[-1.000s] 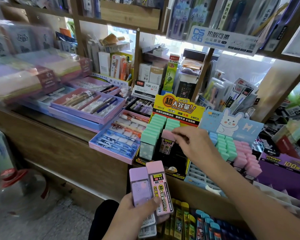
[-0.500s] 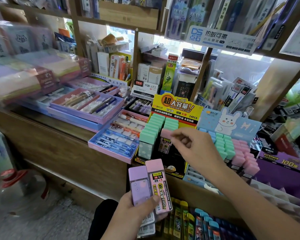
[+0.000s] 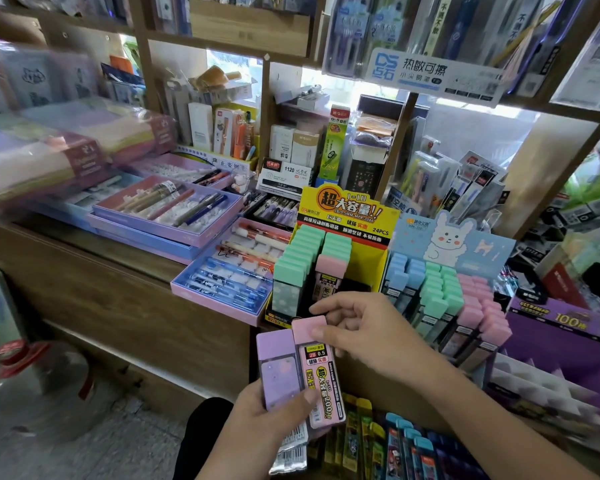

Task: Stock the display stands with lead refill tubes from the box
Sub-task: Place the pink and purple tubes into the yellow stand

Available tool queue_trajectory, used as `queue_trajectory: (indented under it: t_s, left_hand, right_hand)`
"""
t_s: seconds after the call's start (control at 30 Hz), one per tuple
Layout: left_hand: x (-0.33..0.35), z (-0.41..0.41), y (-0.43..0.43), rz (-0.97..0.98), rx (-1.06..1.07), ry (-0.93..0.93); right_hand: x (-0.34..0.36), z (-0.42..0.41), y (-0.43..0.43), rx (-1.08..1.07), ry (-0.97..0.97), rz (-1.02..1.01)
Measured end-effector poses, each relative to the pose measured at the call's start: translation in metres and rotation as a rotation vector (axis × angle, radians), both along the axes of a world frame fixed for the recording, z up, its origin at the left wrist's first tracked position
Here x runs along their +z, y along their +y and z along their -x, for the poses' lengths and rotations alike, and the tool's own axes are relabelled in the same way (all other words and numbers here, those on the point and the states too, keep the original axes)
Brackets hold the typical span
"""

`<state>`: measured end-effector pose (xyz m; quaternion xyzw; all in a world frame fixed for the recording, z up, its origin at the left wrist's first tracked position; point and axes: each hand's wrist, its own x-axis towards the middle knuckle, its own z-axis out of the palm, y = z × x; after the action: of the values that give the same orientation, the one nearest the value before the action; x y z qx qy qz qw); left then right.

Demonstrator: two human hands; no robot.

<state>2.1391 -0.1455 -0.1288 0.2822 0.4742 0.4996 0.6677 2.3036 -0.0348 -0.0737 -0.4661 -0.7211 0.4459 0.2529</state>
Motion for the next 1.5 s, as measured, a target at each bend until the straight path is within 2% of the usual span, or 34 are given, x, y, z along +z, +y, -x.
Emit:
queue_trajectory:
  t_s: [0.17,0.37,0.7,1.03,1.5]
  left_hand:
    - [0.0,-0.001,-0.001,0.004,0.034,-0.09]
    - [-0.001,0.001,0.002,0.092,0.052,-0.225]
    - [-0.002,0.003,0.002,0.104,0.016,-0.284]
    - [-0.002,0.003,0.002,0.103,0.02,-0.269]
    - [-0.003,0.003,0.002,0.098,0.019,-0.24]
  right_hand:
    - [0.006,-0.008,0.004,-0.039,0.055,0.022]
    - [0.026,-0.024,0.015,-0.131,0.103,-0.063]
    - [0.037,-0.021,0.033,-0.266,0.224,-0.261]
    - [0.022,-0.013,0.036,-0.242,0.021,-0.375]
    - [0.018,-0.01,0.037,-0.188,-0.025,-0.415]
